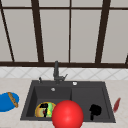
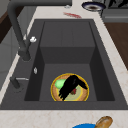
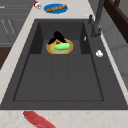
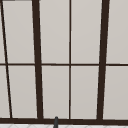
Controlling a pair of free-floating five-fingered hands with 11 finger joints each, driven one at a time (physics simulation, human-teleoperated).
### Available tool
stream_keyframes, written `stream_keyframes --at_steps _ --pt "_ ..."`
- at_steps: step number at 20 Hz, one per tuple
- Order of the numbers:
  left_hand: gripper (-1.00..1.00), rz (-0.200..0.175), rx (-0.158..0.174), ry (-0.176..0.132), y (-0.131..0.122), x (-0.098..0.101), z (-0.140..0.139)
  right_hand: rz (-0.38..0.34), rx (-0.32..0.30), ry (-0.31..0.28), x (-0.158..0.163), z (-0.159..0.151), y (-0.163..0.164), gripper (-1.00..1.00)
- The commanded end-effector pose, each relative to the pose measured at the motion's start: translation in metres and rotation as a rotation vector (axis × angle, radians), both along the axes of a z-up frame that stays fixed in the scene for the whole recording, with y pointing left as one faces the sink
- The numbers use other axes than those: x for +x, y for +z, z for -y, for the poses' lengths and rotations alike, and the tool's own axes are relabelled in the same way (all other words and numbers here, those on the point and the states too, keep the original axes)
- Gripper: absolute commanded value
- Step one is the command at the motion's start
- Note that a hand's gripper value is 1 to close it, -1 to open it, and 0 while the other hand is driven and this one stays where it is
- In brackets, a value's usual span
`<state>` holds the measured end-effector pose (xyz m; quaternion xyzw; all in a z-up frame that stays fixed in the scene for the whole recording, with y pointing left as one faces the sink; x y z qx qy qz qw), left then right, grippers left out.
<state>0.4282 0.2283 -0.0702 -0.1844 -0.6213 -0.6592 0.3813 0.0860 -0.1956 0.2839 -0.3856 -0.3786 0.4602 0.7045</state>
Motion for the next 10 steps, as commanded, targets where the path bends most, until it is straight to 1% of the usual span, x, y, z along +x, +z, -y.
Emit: stream_keyframes --at_steps 1,3,4,6,7,9,10 --pt "-1.0 -0.059 -0.125 0.033 -0.0023 -0.0112 0.0015 0.0 0.0 0.0 0.0 0.0 0.0 0.0" --pt "-1.0 -0.023 -0.139 0.033 0.0003 -0.0088 0.006 0.0 0.0 0.0 0.0 0.0 0.0 0.0" --pt "-1.0 0.003 -0.147 0.033 0.0007 -0.0067 0.0081 0.0 0.0 0.0 0.0 0.0 0.0 0.0" --pt "-1.0 0.008 -0.157 0.033 0.0018 -0.0067 0.0093 0.0 0.0 0.0 0.0 0.0 0.0 0.0" --pt "-1.0 0.031 -0.16 0.031 0.0024 -0.0067 0.0103 0.0 0.0 0.0 0.0 0.0 0.0 0.0" --pt "-1.0 0.046 -0.165 0.03 0.004 -0.0067 0.0115 0.0 0.0 0.0 0.0 0.0 0.0 0.0" --pt "-1.0 0.054 -0.167 0.04 0.0043 -0.005 0.0098 0.0 0.0 0.0 0.0 0.0 0.0 0.0"
